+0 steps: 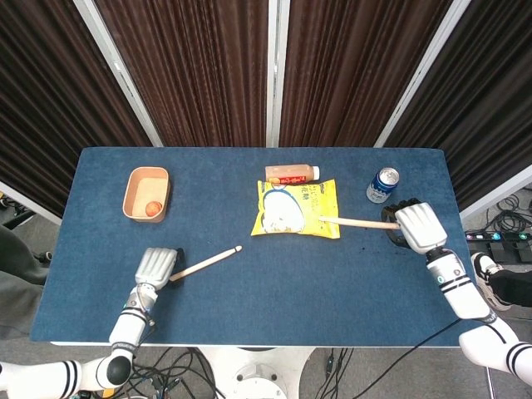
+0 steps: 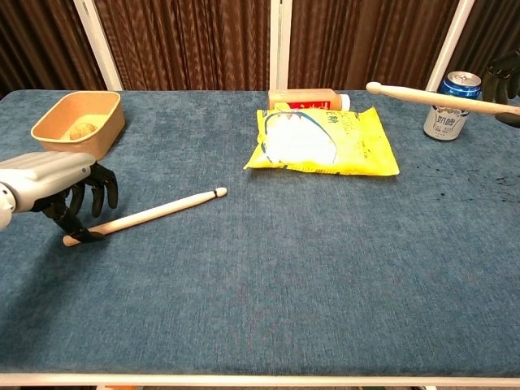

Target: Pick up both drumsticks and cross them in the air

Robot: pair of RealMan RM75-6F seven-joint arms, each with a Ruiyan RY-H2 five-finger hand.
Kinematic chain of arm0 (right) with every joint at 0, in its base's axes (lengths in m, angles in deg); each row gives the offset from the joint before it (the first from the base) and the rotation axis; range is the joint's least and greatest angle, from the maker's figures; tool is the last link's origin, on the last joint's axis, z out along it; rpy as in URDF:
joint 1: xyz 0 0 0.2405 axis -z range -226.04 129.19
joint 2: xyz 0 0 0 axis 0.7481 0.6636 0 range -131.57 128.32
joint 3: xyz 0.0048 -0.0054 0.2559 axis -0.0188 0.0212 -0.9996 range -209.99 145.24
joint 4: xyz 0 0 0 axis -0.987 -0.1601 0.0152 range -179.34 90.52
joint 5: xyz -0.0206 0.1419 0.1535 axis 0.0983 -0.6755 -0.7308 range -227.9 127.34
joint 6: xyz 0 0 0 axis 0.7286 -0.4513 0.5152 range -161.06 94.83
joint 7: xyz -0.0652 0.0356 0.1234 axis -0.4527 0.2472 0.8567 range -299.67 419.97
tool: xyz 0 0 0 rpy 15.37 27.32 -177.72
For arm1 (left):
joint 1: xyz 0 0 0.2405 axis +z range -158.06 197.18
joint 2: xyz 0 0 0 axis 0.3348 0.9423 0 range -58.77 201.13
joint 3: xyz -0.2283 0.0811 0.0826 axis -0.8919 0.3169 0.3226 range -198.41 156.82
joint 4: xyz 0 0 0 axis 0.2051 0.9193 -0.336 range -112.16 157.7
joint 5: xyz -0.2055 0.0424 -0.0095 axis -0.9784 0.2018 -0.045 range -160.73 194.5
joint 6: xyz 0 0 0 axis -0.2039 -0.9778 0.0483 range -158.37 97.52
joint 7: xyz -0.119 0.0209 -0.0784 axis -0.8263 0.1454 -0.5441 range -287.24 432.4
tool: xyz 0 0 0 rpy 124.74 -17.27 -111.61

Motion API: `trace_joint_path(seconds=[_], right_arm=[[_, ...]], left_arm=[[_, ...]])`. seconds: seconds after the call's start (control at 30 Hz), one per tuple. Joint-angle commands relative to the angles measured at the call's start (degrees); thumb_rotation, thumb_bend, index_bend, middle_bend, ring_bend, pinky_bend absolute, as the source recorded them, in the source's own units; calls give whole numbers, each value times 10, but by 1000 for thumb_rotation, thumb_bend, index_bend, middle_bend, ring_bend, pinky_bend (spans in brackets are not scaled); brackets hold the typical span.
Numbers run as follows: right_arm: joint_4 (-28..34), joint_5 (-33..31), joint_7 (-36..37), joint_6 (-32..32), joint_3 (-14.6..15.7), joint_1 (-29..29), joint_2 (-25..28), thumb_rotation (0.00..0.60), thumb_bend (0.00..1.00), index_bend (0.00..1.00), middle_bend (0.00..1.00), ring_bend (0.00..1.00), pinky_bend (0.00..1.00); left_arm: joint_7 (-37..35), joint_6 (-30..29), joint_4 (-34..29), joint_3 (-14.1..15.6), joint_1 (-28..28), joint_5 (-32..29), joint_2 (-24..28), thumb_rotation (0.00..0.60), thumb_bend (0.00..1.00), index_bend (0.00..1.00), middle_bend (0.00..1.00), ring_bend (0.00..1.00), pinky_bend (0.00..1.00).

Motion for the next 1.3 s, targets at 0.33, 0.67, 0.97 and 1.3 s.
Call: trace_joint_path(seconds=[0.33,0.67,0.97,1.3], right_arm=[[-12,2,11,-3,4,-2,-9,600,443,693,659,442,415],[-15,2,14,-3,6,-1,-11,600,453,694,659,442,415],[-16,3,13,-4,7,-2,-14,600,454,694,659,442,415],[-10,1,6,-5,8,-1,-13,600,454,695,659,443,415]], left_arm=[[28,2,5,12,-14,-38,-5,492,248,438,535,580,629],[23,2,12,18,-20,-45,-9,489,264,439,545,583,629],[11,-5,24,21,-21,-36,-15,495,302,465,564,595,633],[-8,0,41,25,-21,-24,-19,572,361,517,595,604,633]])
